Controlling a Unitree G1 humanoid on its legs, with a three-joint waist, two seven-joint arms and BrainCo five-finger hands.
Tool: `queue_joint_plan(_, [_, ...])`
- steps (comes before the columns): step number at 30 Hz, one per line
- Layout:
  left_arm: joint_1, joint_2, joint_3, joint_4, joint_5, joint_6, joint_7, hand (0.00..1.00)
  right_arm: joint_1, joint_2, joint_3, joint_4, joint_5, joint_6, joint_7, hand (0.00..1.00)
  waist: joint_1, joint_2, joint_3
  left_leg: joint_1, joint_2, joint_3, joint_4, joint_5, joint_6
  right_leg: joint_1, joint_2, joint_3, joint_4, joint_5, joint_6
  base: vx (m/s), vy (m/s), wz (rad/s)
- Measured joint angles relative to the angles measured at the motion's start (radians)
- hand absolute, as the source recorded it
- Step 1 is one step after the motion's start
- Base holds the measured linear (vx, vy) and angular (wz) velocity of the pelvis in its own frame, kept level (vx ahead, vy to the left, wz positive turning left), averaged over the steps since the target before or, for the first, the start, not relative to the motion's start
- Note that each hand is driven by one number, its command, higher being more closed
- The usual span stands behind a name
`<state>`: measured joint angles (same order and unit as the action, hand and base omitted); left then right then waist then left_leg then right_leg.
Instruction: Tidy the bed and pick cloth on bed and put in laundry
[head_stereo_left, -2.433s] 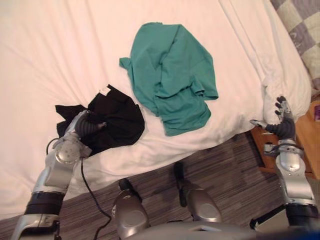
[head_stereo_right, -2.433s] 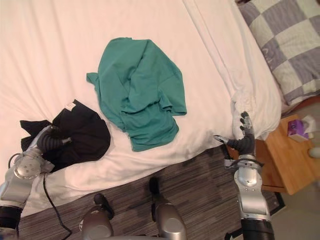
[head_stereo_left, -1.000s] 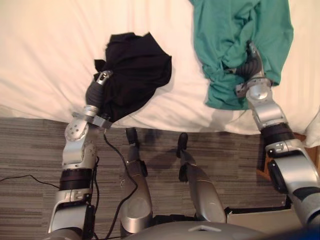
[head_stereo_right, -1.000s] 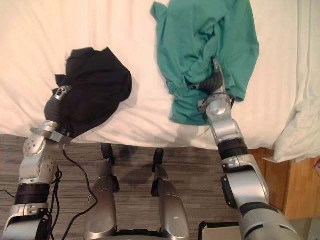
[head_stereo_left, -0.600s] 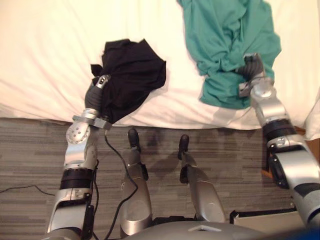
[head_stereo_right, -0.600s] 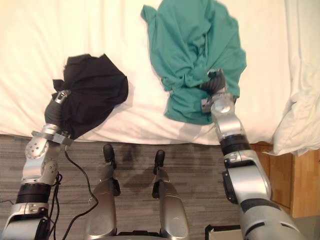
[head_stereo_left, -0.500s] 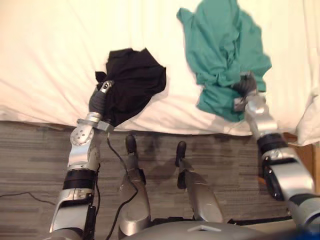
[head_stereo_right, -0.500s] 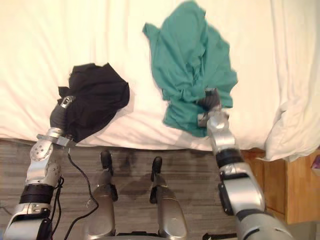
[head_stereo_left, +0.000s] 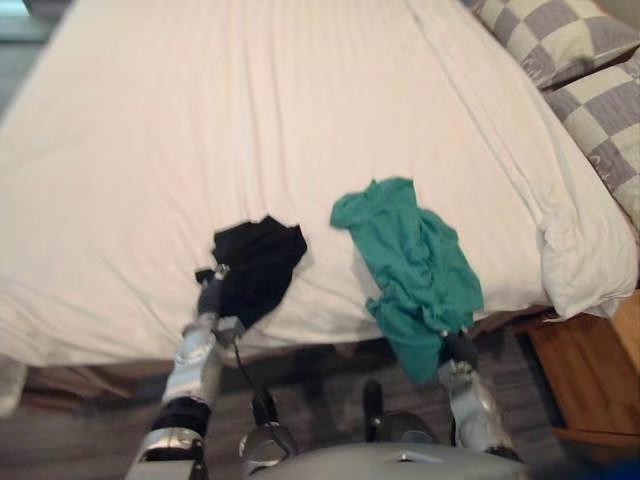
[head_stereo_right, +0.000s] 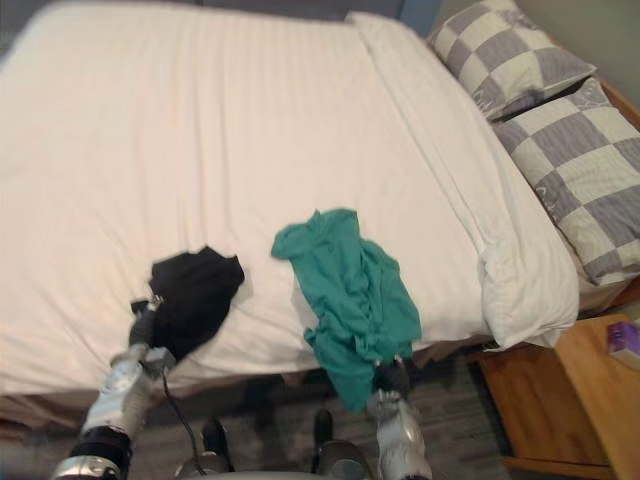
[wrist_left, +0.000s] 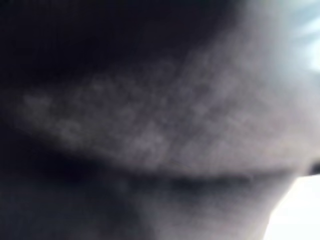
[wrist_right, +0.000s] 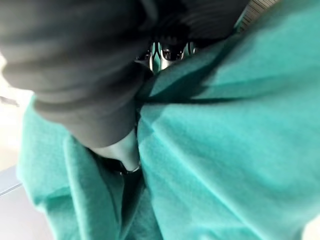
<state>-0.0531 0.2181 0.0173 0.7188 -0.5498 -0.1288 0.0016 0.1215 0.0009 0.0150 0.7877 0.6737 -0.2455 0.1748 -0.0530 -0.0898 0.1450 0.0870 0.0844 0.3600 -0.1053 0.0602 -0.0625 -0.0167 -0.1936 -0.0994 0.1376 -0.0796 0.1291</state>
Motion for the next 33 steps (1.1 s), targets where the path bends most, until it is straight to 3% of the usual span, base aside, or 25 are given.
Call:
queue_joint_plan(2, [0.019, -0.029, -0.061, 0.021, -0.029, 0.019, -0.017, 1.00, 0.014, -0.001, 0.000, 0.061, -0.077, 0.020, 0.017, 1.00, -0.001, -0.003, -0.006, 0.020, -0.046, -0.053, 0.000, -0.013, 0.005, 0.010, -0.073, -0.056, 0.137, -0.064, 0.034, 0.07, 0.068, 1.24])
queue_joint_plan(3, [0.042, -0.053, -0.088, 0.043, -0.029, 0.033, -0.031, 1.00, 0.014, -0.005, -0.002, 0.095, -0.127, 0.026, 0.022, 1.00, 0.000, -0.009, -0.007, 0.022, -0.062, -0.119, 0.001, -0.014, 0.010, -0.052, -0.107, -0.022, 0.339, -0.079, 0.023, 0.01, 0.125, 1.54])
queue_joint_plan(4, [0.052, -0.062, -0.102, 0.061, -0.032, 0.040, -0.035, 1.00, 0.015, -0.008, -0.001, 0.096, -0.152, 0.024, 0.029, 1.00, -0.002, -0.011, -0.008, 0.018, -0.071, -0.157, 0.007, -0.011, 0.016, -0.082, -0.106, 0.018, 0.429, -0.060, 0.000, -0.11, 0.227, 1.96])
queue_joint_plan(5, [0.073, -0.076, -0.105, 0.090, -0.030, 0.065, -0.047, 1.00, 0.019, -0.011, 0.006, 0.106, -0.189, 0.024, 0.036, 1.00, -0.011, -0.002, -0.008, -0.003, -0.076, -0.250, 0.036, -0.013, 0.033, -0.128, -0.084, 0.100, 0.583, -0.009, -0.055, -0.16, 0.239, 2.33])
queue_joint_plan(6, [0.086, -0.093, -0.084, 0.108, -0.027, 0.093, -0.051, 1.00, 0.036, -0.009, 0.006, 0.110, -0.213, 0.019, 0.045, 1.00, -0.009, -0.016, -0.016, -0.033, -0.075, -0.343, 0.056, -0.016, 0.037, -0.149, -0.029, 0.171, 0.638, -0.067, -0.050, -0.16, 0.170, 2.44])
queue_joint_plan(8, [0.132, -0.106, -0.025, 0.144, -0.002, 0.125, -0.049, 1.00, 0.057, 0.006, 0.015, 0.113, -0.257, 0.018, 0.059, 1.00, -0.008, -0.030, -0.024, -0.060, -0.072, -0.377, 0.046, 0.003, 0.065, -0.111, 0.037, 0.204, 0.541, -0.101, -0.053, -0.12, 0.030, 2.15])
queue_joint_plan(10, [0.159, -0.126, 0.054, 0.155, 0.042, 0.142, -0.033, 1.00, 0.075, -0.001, 0.004, 0.130, -0.296, 0.024, 0.069, 1.00, 0.007, -0.013, -0.035, -0.061, -0.075, -0.364, 0.009, 0.025, 0.089, -0.002, 0.013, 0.169, 0.393, -0.161, -0.049, 0.06, 0.091, 2.04])
queue_joint_plan(13, [0.194, -0.147, 0.139, 0.153, 0.071, 0.145, 0.016, 1.00, 0.072, -0.043, -0.005, 0.167, -0.401, 0.052, 0.105, 1.00, 0.082, 0.015, -0.041, -0.106, -0.110, -0.394, 0.012, 0.108, 0.057, 0.109, -0.025, 0.044, 0.242, -0.224, -0.033, 0.06, 0.077, 1.25])
queue_joint_plan(14, [0.199, -0.149, 0.146, 0.153, 0.080, 0.143, 0.018, 1.00, 0.064, -0.050, -0.020, 0.178, -0.429, 0.049, 0.112, 1.00, 0.080, 0.016, -0.040, -0.139, -0.140, -0.388, 0.021, 0.150, 0.077, 0.133, -0.046, -0.031, 0.227, -0.240, -0.031, -0.07, 0.117, 2.02])
queue_joint_plan(15, [0.199, -0.162, 0.151, 0.138, 0.127, 0.133, 0.013, 1.00, 0.060, -0.046, -0.067, 0.186, -0.442, 0.054, 0.119, 1.00, 0.081, 0.029, -0.031, -0.161, -0.159, -0.314, 0.016, 0.193, 0.144, 0.163, -0.057, -0.132, 0.222, -0.240, -0.037, -0.09, 0.154, 1.82])
queue_joint_plan(16, [0.199, -0.167, 0.153, 0.133, 0.141, 0.132, 0.009, 1.00, 0.061, -0.047, -0.079, 0.184, -0.442, 0.057, 0.123, 1.00, 0.078, 0.036, -0.028, -0.162, -0.158, -0.275, 0.021, 0.155, 0.187, 0.174, -0.060, -0.158, 0.217, -0.239, -0.040, -0.11, 0.166, 1.94])
queue_joint_plan(17, [0.197, -0.180, 0.173, 0.121, 0.188, 0.120, -0.003, 1.00, 0.073, -0.049, -0.116, 0.180, -0.444, 0.075, 0.136, 1.00, 0.081, 0.063, -0.013, -0.172, -0.135, -0.076, 0.047, 0.036, 0.260, 0.231, -0.040, -0.255, 0.181, -0.243, -0.037, -0.09, 0.098, 2.12])
queue_joint_plan(18, [0.196, -0.195, 0.191, 0.123, 0.235, 0.118, -0.006, 1.00, 0.077, -0.040, -0.152, 0.181, -0.444, 0.085, 0.131, 1.00, 0.065, 0.061, -0.012, -0.180, -0.104, 0.105, 0.109, -0.097, 0.257, 0.278, -0.045, -0.330, 0.123, -0.220, -0.066, -0.10, 0.118, 2.34])
queue_joint_plan(19, [0.188, -0.201, 0.192, 0.120, 0.256, 0.112, -0.009, 1.00, 0.080, -0.041, -0.163, 0.183, -0.444, 0.088, 0.129, 1.00, 0.055, 0.040, -0.012, -0.183, -0.087, 0.185, 0.141, -0.118, 0.249, 0.294, -0.063, -0.357, 0.099, -0.212, -0.073, -0.07, 0.110, 2.09])
queue_joint_plan(20, [0.183, -0.193, 0.204, 0.118, 0.275, 0.095, -0.025, 1.00, 0.081, -0.046, -0.177, 0.184, -0.452, 0.100, 0.126, 1.00, 0.067, 0.040, -0.010, -0.210, -0.046, 0.299, 0.267, -0.125, 0.259, 0.312, -0.096, -0.435, 0.081, -0.231, -0.063, 0.05, 0.187, 1.43])
queue_joint_plan(21, [0.188, -0.203, 0.222, 0.124, 0.307, 0.080, -0.042, 1.00, 0.066, -0.057, -0.196, 0.181, -0.477, 0.116, 0.125, 1.00, 0.074, 0.050, -0.008, -0.235, 0.005, 0.323, 0.489, -0.150, 0.248, 0.321, -0.140, -0.508, 0.087, -0.268, 0.001, 0.10, 0.162, 1.09])
queue_joint_plan(22, [0.191, -0.206, 0.226, 0.127, 0.307, 0.078, -0.042, 1.00, 0.065, -0.060, -0.199, 0.179, -0.485, 0.119, 0.125, 1.00, 0.071, 0.059, -0.008, -0.237, 0.017, 0.315, 0.528, -0.162, 0.235, 0.323, -0.141, -0.512, 0.088, -0.266, 0.006, 0.23, 0.226, 0.85])
queue_joint_plan(23, [0.204, -0.214, 0.229, 0.133, 0.308, 0.072, -0.046, 1.00, 0.068, -0.065, -0.217, 0.178, -0.512, 0.125, 0.126, 1.00, 0.066, 0.091, -0.011, -0.233, 0.056, 0.250, 0.618, -0.248, 0.158, 0.327, -0.134, -0.521, 0.101, -0.266, 0.007, 0.19, 0.301, 0.71])
queue_joint_plan(24, [0.208, -0.206, 0.227, 0.166, 0.308, 0.058, -0.057, 1.00, 0.053, -0.077, -0.262, 0.186, -0.541, 0.133, 0.127, 1.00, 0.072, 0.117, -0.007, -0.235, 0.034, 0.158, 0.595, -0.302, 0.133, 0.328, -0.115, -0.496, 0.117, -0.267, 0.014, 0.15, 0.304, 0.67])
queue_joint_plan(26, [0.192, -0.178, 0.215, 0.211, 0.308, 0.061, -0.062, 1.00, 0.022, -0.069, -0.283, 0.232, -0.541, 0.155, 0.118, 1.00, 0.070, 0.090, -0.005, -0.230, -0.017, 0.132, 0.529, -0.266, 0.144, 0.313, -0.107, -0.430, 0.099, -0.265, -0.001, -0.02, 0.214, 0.69])
queue_joint_plan(28, [0.183, -0.150, 0.178, 0.218, 0.308, 0.076, -0.068, 1.00, 0.005, -0.062, -0.327, 0.256, -0.540, 0.158, 0.108, 1.00, 0.057, 0.061, -0.013, -0.201, -0.092, 0.080, 0.369, -0.173, 0.119, 0.263, -0.072, -0.394, 0.069, -0.247, -0.029, -0.12, 0.128, 0.93])
queue_joint_plan(29, [0.183, -0.137, 0.156, 0.223, 0.310, 0.082, -0.073, 1.00, 0.007, -0.064, -0.369, 0.262, -0.540, 0.150, 0.102, 1.00, 0.046, 0.055, -0.015, -0.164, -0.127, 0.050, 0.290, -0.131, 0.134, 0.254, -0.074, -0.397, 0.097, -0.221, -0.041, -0.11, 0.147, 0.84])
queue_joint_plan(31, [0.179, -0.137, 0.144, 0.253, 0.323, 0.088, -0.089, 1.00, 0.012, -0.068, -0.414, 0.268, -0.531, 0.137, 0.097, 1.00, 0.042, 0.075, -0.006, -0.101, -0.162, 0.013, 0.182, -0.106, 0.139, 0.239, -0.093, -0.396, 0.197, -0.177, -0.031, -0.06, 0.144, 0.56])
queue_joint_plan(32, [0.179, -0.139, 0.141, 0.256, 0.347, 0.097, -0.091, 1.00, 0.013, -0.074, -0.430, 0.265, -0.527, 0.126, 0.097, 1.00, 0.041, 0.094, 0.002, -0.063, -0.166, 0.006, 0.123, -0.103, 0.135, 0.214, -0.111, -0.392, 0.299, -0.147, -0.054, -0.09, 0.134, 0.22])
queue_joint_plan(33, [0.186, -0.141, 0.138, 0.262, 0.369, 0.099, -0.095, 1.00, 0.014, -0.079, -0.445, 0.250, -0.527, 0.116, 0.097, 1.00, 0.041, 0.115, 0.000, -0.046, -0.166, -0.011, 0.081, -0.096, 0.124, 0.150, -0.122, -0.369, 0.419, -0.123, -0.106, -0.09, 0.144, 0.23])
